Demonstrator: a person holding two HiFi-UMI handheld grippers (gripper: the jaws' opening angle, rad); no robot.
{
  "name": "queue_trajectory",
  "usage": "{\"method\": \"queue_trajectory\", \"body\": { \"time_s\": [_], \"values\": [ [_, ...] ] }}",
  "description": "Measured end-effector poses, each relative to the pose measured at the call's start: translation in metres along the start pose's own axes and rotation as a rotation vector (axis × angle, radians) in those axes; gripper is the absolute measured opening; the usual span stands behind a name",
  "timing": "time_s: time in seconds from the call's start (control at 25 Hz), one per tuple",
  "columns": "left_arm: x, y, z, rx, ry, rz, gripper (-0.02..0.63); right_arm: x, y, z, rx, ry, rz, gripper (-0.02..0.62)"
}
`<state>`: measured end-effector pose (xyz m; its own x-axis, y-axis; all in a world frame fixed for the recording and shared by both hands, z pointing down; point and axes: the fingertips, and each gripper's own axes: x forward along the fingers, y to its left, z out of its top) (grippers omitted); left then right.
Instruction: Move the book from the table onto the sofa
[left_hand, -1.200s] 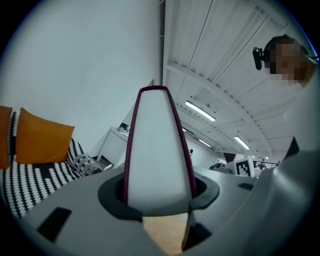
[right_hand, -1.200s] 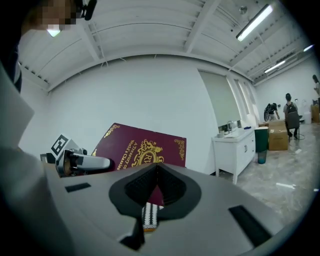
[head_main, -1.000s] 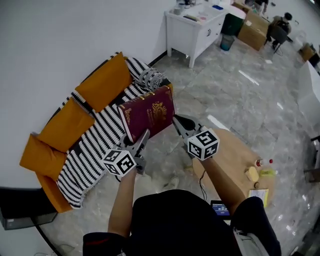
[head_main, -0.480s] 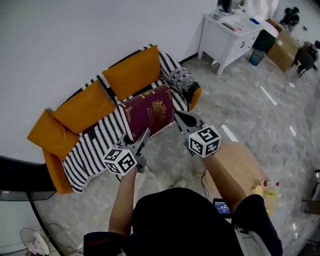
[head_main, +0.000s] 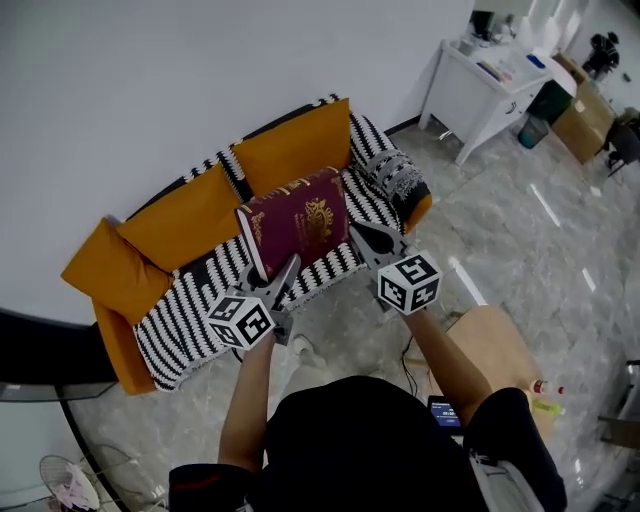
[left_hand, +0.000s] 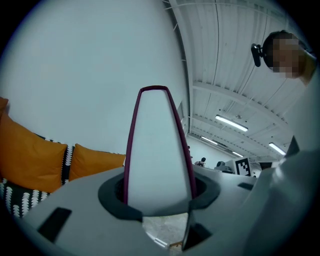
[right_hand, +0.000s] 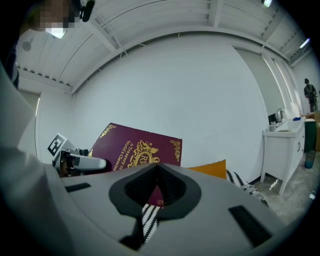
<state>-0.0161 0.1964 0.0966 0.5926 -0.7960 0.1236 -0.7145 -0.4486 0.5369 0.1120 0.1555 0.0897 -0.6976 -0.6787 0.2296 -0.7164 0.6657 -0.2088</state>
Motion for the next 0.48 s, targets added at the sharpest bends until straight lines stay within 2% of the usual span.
{"method": "queue_trajectory", "body": {
  "time_s": [0.24,0.48],
  "values": [
    [0.004,0.084,0.045,-0.053,0.006,-0.012,0.221,0.091,0.005,0.013,0.008,0.045,-0.041,0.018],
    [0.005,0.136,0.061,-0.08,0.016,-0.032,0.221,0.135,0.006,0.019,0.01,0.042,-0.09,0.018]
  ]
}}
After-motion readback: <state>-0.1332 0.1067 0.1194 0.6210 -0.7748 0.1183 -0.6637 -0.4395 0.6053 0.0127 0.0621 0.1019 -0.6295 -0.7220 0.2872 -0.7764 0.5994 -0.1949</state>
